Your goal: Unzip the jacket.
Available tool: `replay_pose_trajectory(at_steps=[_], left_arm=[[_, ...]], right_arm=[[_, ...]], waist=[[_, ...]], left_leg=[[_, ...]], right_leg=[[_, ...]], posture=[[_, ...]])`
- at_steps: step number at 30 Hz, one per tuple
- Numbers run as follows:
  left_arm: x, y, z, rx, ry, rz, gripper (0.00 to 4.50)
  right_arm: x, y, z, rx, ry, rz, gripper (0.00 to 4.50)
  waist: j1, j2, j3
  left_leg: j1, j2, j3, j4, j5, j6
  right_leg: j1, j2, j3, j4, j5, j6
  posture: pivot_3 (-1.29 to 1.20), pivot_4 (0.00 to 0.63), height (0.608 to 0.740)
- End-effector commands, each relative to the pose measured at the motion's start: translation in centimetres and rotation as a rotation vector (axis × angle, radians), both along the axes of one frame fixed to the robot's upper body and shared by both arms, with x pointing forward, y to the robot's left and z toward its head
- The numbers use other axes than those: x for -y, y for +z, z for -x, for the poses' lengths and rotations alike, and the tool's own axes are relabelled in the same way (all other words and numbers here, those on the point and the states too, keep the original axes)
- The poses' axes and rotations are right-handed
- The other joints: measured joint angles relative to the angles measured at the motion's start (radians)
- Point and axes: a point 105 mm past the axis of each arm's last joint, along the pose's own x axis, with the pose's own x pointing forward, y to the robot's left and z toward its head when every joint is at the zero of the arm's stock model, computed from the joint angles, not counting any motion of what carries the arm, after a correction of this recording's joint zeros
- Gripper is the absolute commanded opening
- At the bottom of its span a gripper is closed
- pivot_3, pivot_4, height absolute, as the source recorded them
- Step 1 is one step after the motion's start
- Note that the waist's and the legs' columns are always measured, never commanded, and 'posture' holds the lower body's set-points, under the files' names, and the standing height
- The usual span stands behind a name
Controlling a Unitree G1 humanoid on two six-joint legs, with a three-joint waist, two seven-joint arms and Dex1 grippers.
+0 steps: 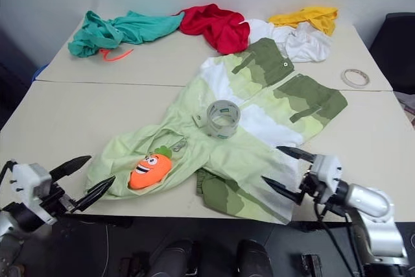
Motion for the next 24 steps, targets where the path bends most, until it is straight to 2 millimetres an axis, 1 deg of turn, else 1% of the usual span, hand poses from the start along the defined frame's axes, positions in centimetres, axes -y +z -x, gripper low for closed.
replay_pose_trajectory(at_steps=[1, 4, 9, 12, 17, 18, 20, 22, 24], left_arm=[[0.9, 0.3, 0.1, 0.023, -0.032, -0.022, 4.50], [1.0, 0.6, -0.5, 0.051, -0.017, 0.015, 4.50], [2.5, 0.7, -0.2, -0.002, -0.124, 0.117, 4.50], [2.3, 1.5, -0.9, 0.032, -0.085, 0.181, 4.50], [2.9, 2.1, -1.2, 0.054, -0.101, 0.189, 4.50], [3.0, 2.1, -1.2, 0.056, -0.106, 0.186, 4.50], [3.0, 2.6, -1.8, 0.100, -0.100, 0.152, 4.50], [3.4, 2.9, -2.3, 0.096, -0.131, 0.163, 4.50], [4.0, 3.1, -2.5, 0.081, -0.177, 0.190, 4.50]], right_arm=[[0.5, 0.8, 0.4, 0.039, 0.003, 0.000, 4.45], [0.1, 0.8, 0.4, 0.038, 0.007, -0.012, 4.45], [-1.6, 1.1, -0.2, 0.053, 0.032, -0.049, 4.45], [-2.4, 1.2, -0.3, 0.054, 0.052, -0.056, 4.45], [-3.2, 2.1, -1.1, 0.044, 0.050, -0.093, 4.45], [-3.6, 2.3, -1.3, 0.036, 0.066, -0.092, 4.45], [-5.8, 3.7, -2.8, 0.011, 0.137, -0.050, 4.45], [-7.9, 5.0, -4.4, -0.020, 0.201, 0.017, 4.45], [-9.5, 5.8, -5.7, -0.058, 0.235, 0.083, 4.45]], waist=[[0.001, 0.000, 0.000], [0.002, 0.000, 0.000], [0.001, 0.000, 0.000], [0.001, 0.000, 0.000], [0.001, 0.000, 0.000], [0.001, 0.000, 0.000], [-0.004, 0.001, 0.000], [-0.012, 0.002, 0.001], [-0.012, 0.002, 0.001]], left_leg=[[0.000, 0.000, 0.000, 0.000, 0.000, 0.000], [0.001, 0.001, 0.000, 0.000, 0.000, -0.001], [0.001, 0.001, 0.001, 0.000, -0.001, -0.001], [0.000, 0.001, 0.000, 0.000, -0.001, -0.001], [0.000, 0.001, 0.001, 0.000, -0.001, -0.001], [0.000, 0.001, 0.001, 0.000, -0.001, -0.001], [0.001, 0.001, 0.001, 0.000, -0.001, -0.001], [0.001, 0.001, 0.004, 0.001, 0.000, -0.001], [0.000, 0.001, 0.005, 0.001, 0.001, -0.002]], right_leg=[[0.000, 0.000, 0.000, 0.000, 0.000, 0.000], [0.000, 0.000, 0.001, 0.001, 0.000, -0.001], [0.000, 0.000, 0.001, 0.001, 0.000, -0.001], [-0.001, 0.000, 0.001, 0.001, 0.000, -0.001], [-0.001, 0.000, 0.001, 0.002, 0.000, -0.001], [-0.001, 0.000, 0.001, 0.002, 0.000, -0.001], [-0.001, 0.000, 0.001, 0.001, 0.000, -0.001], [-0.003, 0.000, 0.004, 0.004, 0.000, -0.001], [-0.006, 0.000, 0.006, 0.007, 0.000, -0.002]], posture=[[0.00, 0.150, 0.740], [0.00, 0.150, 0.740], [0.00, 0.150, 0.740], [0.00, 0.150, 0.740], [0.00, 0.150, 0.740], [0.00, 0.150, 0.740], [0.00, 0.150, 0.740], [0.00, 0.150, 0.740], [0.00, 0.150, 0.740]])
